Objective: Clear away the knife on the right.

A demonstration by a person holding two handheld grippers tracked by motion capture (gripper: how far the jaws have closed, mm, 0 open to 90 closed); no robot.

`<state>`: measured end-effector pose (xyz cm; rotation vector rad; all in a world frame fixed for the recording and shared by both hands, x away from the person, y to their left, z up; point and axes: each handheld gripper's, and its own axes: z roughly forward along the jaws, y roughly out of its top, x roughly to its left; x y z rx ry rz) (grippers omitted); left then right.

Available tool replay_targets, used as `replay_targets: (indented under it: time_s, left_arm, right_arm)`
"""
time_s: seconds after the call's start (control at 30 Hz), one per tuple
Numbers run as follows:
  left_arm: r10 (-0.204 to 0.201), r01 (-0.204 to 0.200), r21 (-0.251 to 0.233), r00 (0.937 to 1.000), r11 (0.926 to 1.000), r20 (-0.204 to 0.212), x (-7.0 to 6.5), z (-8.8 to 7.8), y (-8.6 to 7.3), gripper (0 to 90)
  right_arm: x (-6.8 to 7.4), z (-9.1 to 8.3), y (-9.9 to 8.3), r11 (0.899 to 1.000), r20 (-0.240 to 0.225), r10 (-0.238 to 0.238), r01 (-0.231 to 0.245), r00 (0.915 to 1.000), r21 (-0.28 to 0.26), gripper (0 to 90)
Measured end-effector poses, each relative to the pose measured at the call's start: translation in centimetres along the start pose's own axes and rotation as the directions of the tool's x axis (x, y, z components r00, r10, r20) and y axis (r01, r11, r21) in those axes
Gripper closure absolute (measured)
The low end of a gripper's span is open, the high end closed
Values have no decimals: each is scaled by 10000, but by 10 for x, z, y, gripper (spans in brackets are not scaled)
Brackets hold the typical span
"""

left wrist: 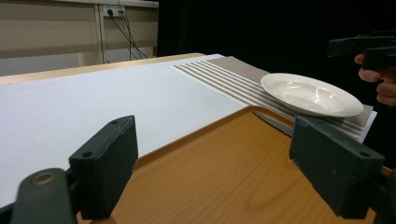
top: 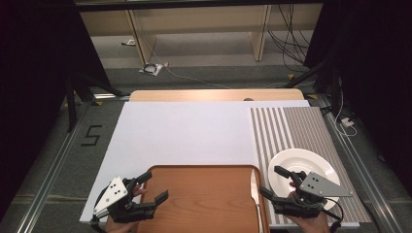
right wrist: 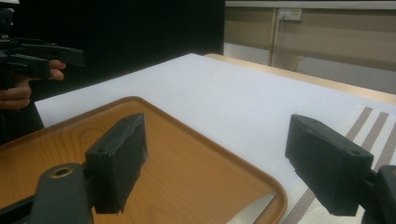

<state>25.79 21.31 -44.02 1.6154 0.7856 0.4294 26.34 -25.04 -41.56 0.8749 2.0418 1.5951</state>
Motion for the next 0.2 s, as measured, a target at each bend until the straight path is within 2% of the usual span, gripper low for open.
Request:
replay_targets:
  time_s: [0.2]
  left_arm:
    - [0,0,-31,10000,10000,-13,0,0,0,154]
  right_arm:
    - [1,0,0,9998,-66,-117,115,9999,-184,216]
